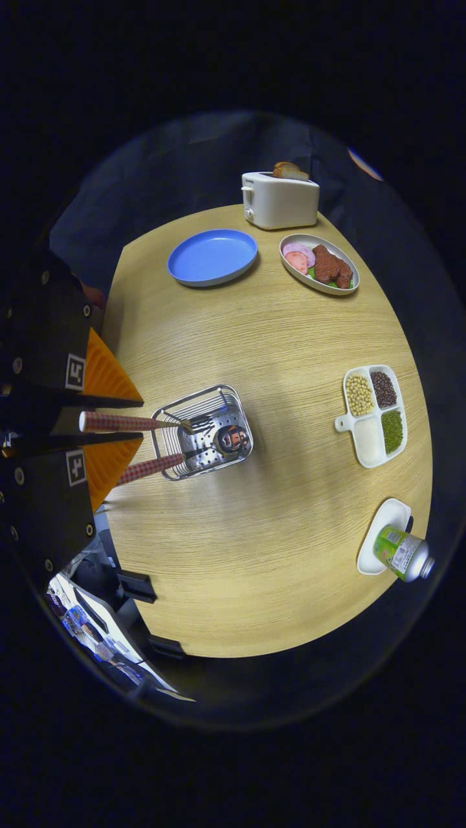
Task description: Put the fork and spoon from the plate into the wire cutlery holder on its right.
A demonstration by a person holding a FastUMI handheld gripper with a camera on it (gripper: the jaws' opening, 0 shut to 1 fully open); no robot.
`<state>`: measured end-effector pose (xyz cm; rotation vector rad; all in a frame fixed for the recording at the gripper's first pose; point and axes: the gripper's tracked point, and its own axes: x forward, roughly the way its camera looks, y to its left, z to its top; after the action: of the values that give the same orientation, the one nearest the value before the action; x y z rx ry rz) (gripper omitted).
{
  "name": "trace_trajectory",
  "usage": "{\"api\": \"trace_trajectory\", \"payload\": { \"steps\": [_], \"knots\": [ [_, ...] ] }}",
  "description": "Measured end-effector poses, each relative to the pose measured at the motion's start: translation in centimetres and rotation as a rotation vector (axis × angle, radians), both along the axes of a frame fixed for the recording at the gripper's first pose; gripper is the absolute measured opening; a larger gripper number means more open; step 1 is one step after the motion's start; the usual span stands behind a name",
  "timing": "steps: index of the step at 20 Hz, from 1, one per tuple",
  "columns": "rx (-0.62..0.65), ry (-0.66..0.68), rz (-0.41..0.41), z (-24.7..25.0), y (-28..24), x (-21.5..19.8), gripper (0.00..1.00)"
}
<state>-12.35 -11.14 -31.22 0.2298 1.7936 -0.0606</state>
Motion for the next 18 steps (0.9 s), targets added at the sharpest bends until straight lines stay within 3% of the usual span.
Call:
{"api": "trace_trajectory", "payload": {
  "steps": [6,10,15,18],
  "knots": [
    [0.035,-0.075,-0.058,0.4,0.2,0.9,0.22],
    [0.059,-0.219,-0.092,1.3,0.4,3.4,0.25],
    [0.017,-0.516,-0.057,4.3,-0.4,7.8,0.54],
    [-0.007,-0.697,-0.034,7.1,-0.3,10.2,0.65]
  ]
}}
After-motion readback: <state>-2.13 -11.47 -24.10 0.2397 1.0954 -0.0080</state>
